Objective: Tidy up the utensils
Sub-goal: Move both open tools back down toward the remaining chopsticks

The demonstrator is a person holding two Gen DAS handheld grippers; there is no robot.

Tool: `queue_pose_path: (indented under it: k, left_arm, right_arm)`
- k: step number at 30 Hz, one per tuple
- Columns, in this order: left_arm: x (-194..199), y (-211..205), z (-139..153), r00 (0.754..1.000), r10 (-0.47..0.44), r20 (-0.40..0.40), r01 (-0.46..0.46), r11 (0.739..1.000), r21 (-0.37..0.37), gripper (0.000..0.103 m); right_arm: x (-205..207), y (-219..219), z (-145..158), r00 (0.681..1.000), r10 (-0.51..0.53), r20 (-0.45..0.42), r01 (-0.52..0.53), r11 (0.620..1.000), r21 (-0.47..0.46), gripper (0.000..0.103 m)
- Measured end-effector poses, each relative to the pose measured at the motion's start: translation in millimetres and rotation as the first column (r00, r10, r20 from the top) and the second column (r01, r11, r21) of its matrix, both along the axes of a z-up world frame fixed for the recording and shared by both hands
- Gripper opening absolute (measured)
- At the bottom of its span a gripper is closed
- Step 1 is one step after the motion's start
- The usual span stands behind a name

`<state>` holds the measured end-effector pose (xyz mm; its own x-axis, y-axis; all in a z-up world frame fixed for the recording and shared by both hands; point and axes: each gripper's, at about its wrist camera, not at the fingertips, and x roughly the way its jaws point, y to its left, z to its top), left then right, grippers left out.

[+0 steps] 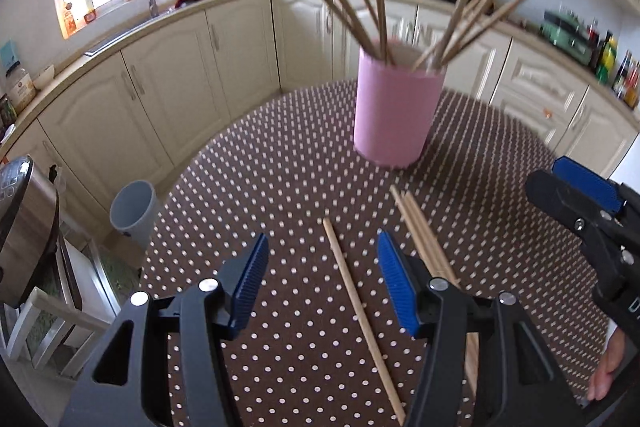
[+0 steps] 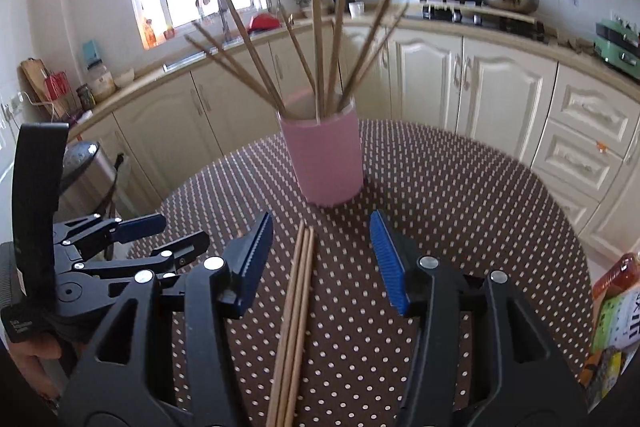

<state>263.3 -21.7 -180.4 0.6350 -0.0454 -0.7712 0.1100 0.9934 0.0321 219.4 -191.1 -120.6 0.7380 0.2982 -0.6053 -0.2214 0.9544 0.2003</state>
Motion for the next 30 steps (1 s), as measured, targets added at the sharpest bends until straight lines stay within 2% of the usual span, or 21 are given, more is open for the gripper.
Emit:
queue_pose_path:
  k: [8,14,16,17,19,22,26,30]
  left_arm:
    - [20,-6,-33,0.996,-0.006,-0.094,0.007,1.000,0.005,0.056]
    - [29,-2,-48,0.993,0.010,-0.119,-0.010,1.000,-0.004,0.056]
    - [31,-2,-51,0.993,0.006,-0.122,-0.006,1.000,-0.004,0.044]
    - [34,-1,-52,0.991,0.001,-0.133,-0.002,1.000,-0.009,0.033]
    - [37,-2,-54,0.991,-0.001,-0.132,0.000,1.000,-0.010,0.029]
    - [38,-4,-54,0.992,-0.015,-0.127,0.013,1.000,-0.017,0.011]
    - [38,-8,-52,0.993,-0.033,-0.117,0.033,0.999,-0.003,0.007]
    - [38,-7,-53,0.993,-0.032,-0.116,0.030,0.999,-0.019,0.007]
  right_arm:
    - [16,0,-39,0.992,0.018,-0.121,-0.021,1.000,-0.020,0.050]
    - [26,7,-59,0.983,0.035,-0.182,-0.042,0.998,-0.037,0.050]
    - [29,9,-64,0.979,0.039,-0.198,-0.048,0.998,-0.042,0.050]
    - [30,10,-66,0.978,0.036,-0.203,-0.047,0.998,-0.050,0.050]
    - [34,12,-68,0.977,0.036,-0.210,-0.049,0.997,-0.060,0.050]
    - [39,15,-74,0.973,0.036,-0.228,-0.053,0.996,-0.069,0.050]
    - [49,19,-79,0.968,0.038,-0.248,-0.058,0.996,-0.073,0.050]
    - [54,24,-79,0.968,0.034,-0.249,-0.061,0.993,-0.101,0.046]
